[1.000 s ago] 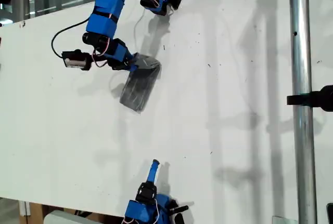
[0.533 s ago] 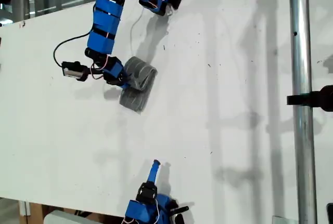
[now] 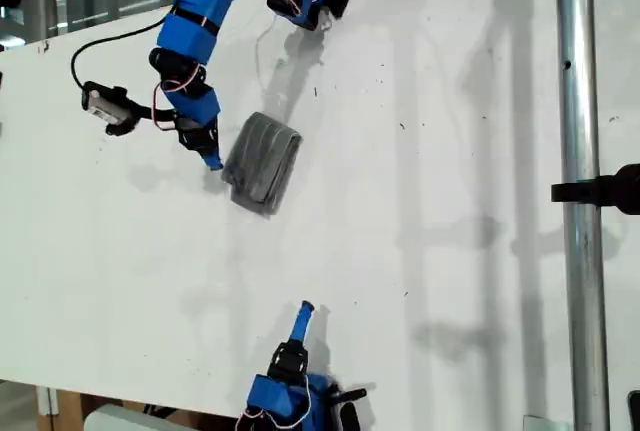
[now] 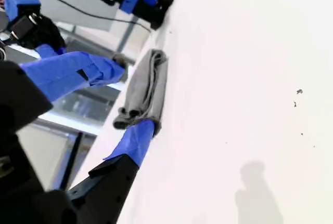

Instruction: Grasp corners of a towel and fold twice.

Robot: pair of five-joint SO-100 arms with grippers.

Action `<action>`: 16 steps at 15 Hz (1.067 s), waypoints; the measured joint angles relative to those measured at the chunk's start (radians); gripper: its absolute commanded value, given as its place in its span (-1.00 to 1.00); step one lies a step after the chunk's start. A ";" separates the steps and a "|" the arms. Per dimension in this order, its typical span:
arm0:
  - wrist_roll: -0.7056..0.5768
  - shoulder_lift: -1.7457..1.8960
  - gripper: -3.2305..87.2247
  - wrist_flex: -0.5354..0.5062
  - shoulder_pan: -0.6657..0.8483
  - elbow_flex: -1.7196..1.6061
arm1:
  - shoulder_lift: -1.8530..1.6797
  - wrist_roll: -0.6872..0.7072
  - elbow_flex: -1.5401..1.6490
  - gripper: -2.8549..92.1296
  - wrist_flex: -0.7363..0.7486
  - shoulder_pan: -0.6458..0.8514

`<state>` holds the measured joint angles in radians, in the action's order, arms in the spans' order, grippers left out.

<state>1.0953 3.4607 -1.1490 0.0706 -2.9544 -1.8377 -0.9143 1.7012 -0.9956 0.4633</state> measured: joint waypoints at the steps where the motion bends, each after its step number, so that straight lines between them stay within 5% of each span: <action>1: 0.006 0.000 -0.59 0.028 0.000 -0.044 | -0.126 -0.025 0.120 -0.94 -0.069 0.003; 6: -0.021 0.000 -0.66 0.029 -0.020 -0.156 | -0.854 -0.242 0.865 -0.95 -0.207 -0.058; 9: 0.101 0.003 -0.68 -0.120 -0.037 -0.160 | -1.140 -0.354 1.112 -0.95 -0.253 -0.071; 11: -0.054 0.003 -0.69 -0.137 -0.107 -0.160 | -1.405 -0.525 1.193 -0.69 -0.413 -0.074; 16: -0.121 0.003 -0.69 -0.137 -0.167 -0.160 | -1.448 -0.592 1.200 -0.69 -0.462 -0.184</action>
<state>0.9741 3.4637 -1.2855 -0.0966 -3.1140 -3.2858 -1.5064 2.9008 -1.4573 0.2792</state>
